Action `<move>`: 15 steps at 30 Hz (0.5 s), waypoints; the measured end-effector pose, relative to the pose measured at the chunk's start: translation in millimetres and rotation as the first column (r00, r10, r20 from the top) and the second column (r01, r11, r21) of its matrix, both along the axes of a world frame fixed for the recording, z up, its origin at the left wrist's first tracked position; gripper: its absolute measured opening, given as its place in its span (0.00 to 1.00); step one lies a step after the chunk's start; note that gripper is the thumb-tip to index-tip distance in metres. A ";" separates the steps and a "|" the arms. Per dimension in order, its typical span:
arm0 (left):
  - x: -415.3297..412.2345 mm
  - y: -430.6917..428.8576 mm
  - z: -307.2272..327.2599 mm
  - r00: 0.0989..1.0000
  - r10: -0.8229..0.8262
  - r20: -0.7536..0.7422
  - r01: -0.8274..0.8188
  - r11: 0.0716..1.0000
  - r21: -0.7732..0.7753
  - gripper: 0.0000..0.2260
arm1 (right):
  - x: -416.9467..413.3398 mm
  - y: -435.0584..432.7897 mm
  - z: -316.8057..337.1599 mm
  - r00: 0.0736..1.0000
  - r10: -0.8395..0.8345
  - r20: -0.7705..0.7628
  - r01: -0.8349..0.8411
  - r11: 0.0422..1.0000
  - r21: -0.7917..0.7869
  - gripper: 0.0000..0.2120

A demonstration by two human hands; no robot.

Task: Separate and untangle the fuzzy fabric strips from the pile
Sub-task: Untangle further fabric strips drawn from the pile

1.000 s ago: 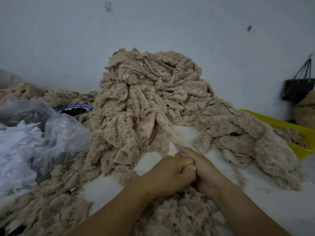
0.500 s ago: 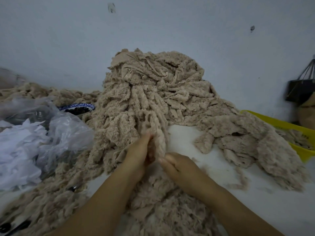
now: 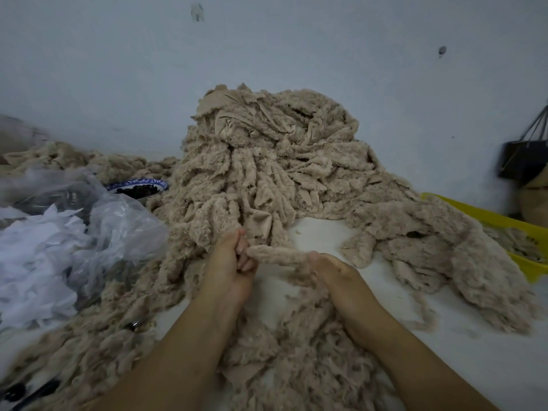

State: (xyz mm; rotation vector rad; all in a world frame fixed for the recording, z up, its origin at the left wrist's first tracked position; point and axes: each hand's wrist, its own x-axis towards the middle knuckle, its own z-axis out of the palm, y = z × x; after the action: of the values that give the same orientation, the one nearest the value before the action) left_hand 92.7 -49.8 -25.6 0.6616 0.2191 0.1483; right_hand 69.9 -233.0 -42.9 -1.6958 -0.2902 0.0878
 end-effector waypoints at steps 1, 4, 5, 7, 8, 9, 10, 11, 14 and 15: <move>0.7 -1.7 0.0 1.000 0.014 -0.010 -0.014 1.000 0.028 0.11 | -0.7 2.5 0.4 0.998 0.029 -0.061 -0.023 0.996 0.089 0.20; 4.2 5.7 -4.8 0.996 0.080 -0.036 -0.079 0.996 0.040 0.14 | 0.4 -4.1 6.9 0.987 0.107 -0.118 -0.070 0.958 0.277 0.12; 4.7 14.3 -5.4 0.992 0.115 -0.053 -0.115 0.993 0.012 0.16 | 1.7 -11.5 12.2 0.985 0.115 -0.125 -0.057 0.915 0.399 0.11; 5.6 31.1 -6.9 0.985 0.167 -0.050 -0.170 0.984 -0.050 0.17 | 7.2 -31.2 19.6 0.977 0.021 -0.213 0.119 0.771 0.625 0.13; 4.9 32.9 -5.8 0.988 0.152 -0.005 -0.152 0.988 -0.036 0.17 | 11.8 -37.9 18.6 0.966 -0.067 -0.250 0.213 0.755 0.620 0.14; 2.4 26.9 -3.4 0.993 0.106 0.049 -0.108 0.993 0.041 0.17 | 13.7 -37.8 15.3 0.951 -0.171 -0.259 0.288 0.792 0.537 0.15; 0.2 14.1 -1.6 0.996 0.043 0.083 -0.059 0.980 0.191 0.14 | 14.3 -33.3 11.1 0.946 -0.245 -0.214 0.314 0.859 0.405 0.15; -2.9 -1.5 -0.7 0.996 -0.017 0.086 -0.018 0.919 0.395 0.11 | 14.0 -25.4 7.4 0.951 -0.278 -0.134 0.305 0.915 0.263 0.14; -14.1 -36.3 -8.3 0.995 -0.068 0.072 -0.036 0.428 0.903 0.17 | 11.6 -7.5 -0.4 0.948 -0.216 0.233 0.256 0.953 -0.161 0.13; -16.3 -39.8 -9.8 0.991 -0.040 0.124 -0.106 0.303 0.947 0.18 | 12.3 -6.6 -1.5 0.924 -0.188 0.334 0.278 0.928 -0.246 0.14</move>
State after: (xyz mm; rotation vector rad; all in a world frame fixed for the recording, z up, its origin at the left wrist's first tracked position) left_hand 76.4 -89.5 -35.4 1.8951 -0.0190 0.3780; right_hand 82.2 -239.6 -44.4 -2.0268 -0.3108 -0.3303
